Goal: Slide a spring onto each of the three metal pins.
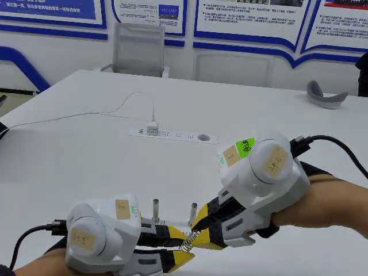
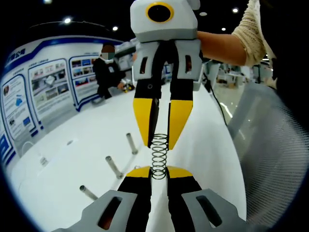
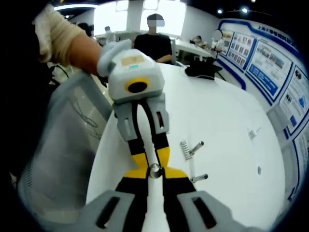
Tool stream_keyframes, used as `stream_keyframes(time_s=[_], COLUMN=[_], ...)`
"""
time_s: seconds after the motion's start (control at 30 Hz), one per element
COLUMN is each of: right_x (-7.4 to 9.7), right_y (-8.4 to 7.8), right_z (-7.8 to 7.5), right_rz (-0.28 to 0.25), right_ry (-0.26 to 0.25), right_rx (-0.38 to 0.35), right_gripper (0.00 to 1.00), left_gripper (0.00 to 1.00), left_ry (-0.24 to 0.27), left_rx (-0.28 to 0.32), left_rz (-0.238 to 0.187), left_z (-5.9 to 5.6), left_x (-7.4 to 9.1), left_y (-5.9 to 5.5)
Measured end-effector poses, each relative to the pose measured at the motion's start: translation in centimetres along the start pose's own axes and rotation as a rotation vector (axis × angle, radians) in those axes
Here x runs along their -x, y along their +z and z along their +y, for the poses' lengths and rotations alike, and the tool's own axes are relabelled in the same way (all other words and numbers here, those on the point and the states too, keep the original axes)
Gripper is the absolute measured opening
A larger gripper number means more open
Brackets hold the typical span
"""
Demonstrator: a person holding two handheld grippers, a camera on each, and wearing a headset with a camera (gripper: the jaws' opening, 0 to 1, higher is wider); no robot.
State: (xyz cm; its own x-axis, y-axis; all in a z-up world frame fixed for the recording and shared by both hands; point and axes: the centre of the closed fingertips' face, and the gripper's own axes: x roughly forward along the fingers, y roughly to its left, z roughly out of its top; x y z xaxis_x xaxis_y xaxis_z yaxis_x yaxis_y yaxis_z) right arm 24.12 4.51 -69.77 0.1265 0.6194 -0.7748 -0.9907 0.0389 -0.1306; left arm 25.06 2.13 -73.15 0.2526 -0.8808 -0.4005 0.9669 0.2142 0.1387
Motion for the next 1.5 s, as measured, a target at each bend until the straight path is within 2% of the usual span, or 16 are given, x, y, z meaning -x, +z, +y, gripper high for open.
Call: stream_keyframes(time_s=[0.3,0.63,0.93,1.13,1.5], right_x=[-0.3,0.0,0.5,1.1,2.4], right_y=[0.8,0.4,-0.1,-0.8,-1.7], right_z=[0.0,-0.2,-0.7,-1.3,-2.4], right_rz=[-0.031,-0.036,-0.035,-0.031,-0.034], right_ry=[-0.005,-0.011,-0.03,-0.05,-0.086], right_rx=[-0.003,-0.041,-0.062,-0.083,-0.116], right_gripper=[0.12,0.12,0.12,0.12,0.12], left_gripper=[0.11,0.13,0.21,0.23,0.28], left_ry=[0.001,0.008,0.043,0.088,0.151], left_rx=[0.018,0.04,0.099,0.118,0.158], left_rz=[-0.008,-0.019,-0.036,-0.033,-0.041], left_z=[0.0,0.1,1.3,2.5,3.7], left_x=[0.0,0.0,1.3,2.7,4.3], left_y=[0.1,0.1,-0.1,-1.0,-2.2])
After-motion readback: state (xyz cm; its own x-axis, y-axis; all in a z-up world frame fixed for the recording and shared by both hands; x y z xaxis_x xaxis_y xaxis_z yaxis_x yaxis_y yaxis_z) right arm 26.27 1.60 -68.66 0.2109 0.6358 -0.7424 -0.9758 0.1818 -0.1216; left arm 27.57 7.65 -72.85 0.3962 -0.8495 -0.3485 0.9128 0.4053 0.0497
